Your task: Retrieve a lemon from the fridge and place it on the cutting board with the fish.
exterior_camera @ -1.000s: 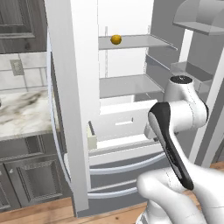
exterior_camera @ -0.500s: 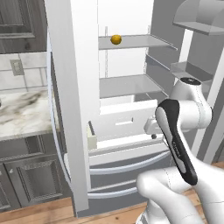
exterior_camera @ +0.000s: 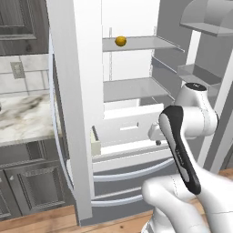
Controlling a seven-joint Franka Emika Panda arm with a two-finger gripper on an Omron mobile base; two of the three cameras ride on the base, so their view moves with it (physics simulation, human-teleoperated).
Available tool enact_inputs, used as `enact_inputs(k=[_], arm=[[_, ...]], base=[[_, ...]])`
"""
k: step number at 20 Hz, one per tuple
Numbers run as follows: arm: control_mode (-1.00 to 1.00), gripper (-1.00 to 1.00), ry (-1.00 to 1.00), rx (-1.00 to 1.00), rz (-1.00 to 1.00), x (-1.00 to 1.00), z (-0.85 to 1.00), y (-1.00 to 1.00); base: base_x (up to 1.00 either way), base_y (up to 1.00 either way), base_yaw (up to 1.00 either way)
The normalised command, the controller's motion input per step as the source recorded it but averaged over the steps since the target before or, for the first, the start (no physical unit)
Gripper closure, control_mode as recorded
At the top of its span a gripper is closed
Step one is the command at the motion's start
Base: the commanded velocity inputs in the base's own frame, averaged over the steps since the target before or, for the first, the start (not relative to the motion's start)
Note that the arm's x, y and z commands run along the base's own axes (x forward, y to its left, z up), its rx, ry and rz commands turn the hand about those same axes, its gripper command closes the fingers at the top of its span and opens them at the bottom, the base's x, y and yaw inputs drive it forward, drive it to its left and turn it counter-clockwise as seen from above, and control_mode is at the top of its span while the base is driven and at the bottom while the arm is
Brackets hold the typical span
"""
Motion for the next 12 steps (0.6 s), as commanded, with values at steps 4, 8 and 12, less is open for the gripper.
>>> enact_inputs(k=[4, 8, 12], arm=[[-1.00, -1.00, 0.00, 0.00, 0.00, 0.00, 0.00, 0.00], [-1.00, -1.00, -0.02, 0.00, 0.01, 0.19, -0.01, 0.00], [1.00, -1.00, 0.00, 0.00, 0.01, 0.26, 0.00, -0.02]], base=[[0.00, 0.00, 0.00], [0.00, 0.00, 0.00], [0.10, -0.01, 0.00]])
